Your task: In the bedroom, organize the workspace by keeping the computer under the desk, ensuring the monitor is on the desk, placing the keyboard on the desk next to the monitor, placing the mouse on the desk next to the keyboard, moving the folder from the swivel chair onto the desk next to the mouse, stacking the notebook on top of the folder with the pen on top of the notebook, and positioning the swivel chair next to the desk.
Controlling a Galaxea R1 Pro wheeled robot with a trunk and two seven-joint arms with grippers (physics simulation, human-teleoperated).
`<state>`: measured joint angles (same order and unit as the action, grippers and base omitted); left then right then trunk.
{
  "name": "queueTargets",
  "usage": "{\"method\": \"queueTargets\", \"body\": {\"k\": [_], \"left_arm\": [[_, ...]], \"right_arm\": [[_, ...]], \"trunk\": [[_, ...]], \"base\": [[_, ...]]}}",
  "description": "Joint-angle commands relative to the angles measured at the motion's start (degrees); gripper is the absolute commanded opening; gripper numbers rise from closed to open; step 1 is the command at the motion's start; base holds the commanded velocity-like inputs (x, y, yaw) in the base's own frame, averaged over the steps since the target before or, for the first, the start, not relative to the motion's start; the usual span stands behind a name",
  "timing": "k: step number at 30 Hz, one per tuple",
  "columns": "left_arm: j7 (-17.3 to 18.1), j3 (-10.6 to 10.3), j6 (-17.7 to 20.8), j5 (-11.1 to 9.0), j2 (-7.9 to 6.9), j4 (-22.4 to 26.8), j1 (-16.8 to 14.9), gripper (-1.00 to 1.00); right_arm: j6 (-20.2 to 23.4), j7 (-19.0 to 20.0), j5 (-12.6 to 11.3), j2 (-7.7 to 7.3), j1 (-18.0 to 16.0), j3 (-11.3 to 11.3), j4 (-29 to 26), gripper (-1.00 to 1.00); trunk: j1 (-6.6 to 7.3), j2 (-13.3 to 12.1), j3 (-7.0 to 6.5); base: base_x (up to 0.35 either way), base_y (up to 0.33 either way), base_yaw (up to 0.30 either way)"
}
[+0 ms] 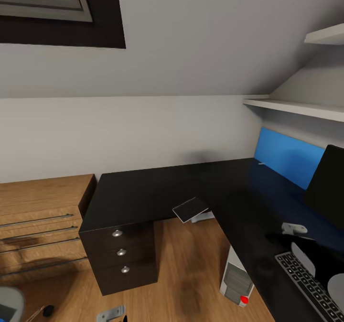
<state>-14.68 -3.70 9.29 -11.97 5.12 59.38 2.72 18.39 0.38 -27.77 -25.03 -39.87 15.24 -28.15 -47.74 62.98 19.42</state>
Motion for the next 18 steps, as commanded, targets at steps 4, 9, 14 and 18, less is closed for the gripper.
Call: {"method": "queueTargets", "body": {"k": [4,9,14,18], "left_arm": [[-0.3,-0.2,-1.4,-0.5,-0.02,0.1,0.0,1.00],[-0.3,-0.2,-1.9,-0.5,-0.02,0.1,0.0,1.00],[-0.3,-0.2,-2.0,-0.5,-0.02,0.1,0.0,1.00],[-0.2,-0.1,-2.0,-0.5,-0.02,0.1,0.0,1.00]], "right_arm": [[-1.5,0.8,1.8,-0.10,-0.1,0.2,1.7,-1.00],[-1.9,1.0,2.4,-0.07,-0.1,0.2,1.8,-1.00],[-1.9,0.9,2.5,-0.02,-0.1,0.2,1.6,-1.00],[-1.7,0.6,2.8,-0.04,-0.1,0.3,1.6,-1.00]], "trunk": [[-0.01,0.0,0.06],[-0.01,0.0,0.06],[-0.01,0.0,0.06],[-0.01,0.0,0.06]], "base": [[0.000,0.000,0.000],[0.109,0.000,0.000],[0.249,0.000,0.000],[0.077,0.000,0.000]]}}
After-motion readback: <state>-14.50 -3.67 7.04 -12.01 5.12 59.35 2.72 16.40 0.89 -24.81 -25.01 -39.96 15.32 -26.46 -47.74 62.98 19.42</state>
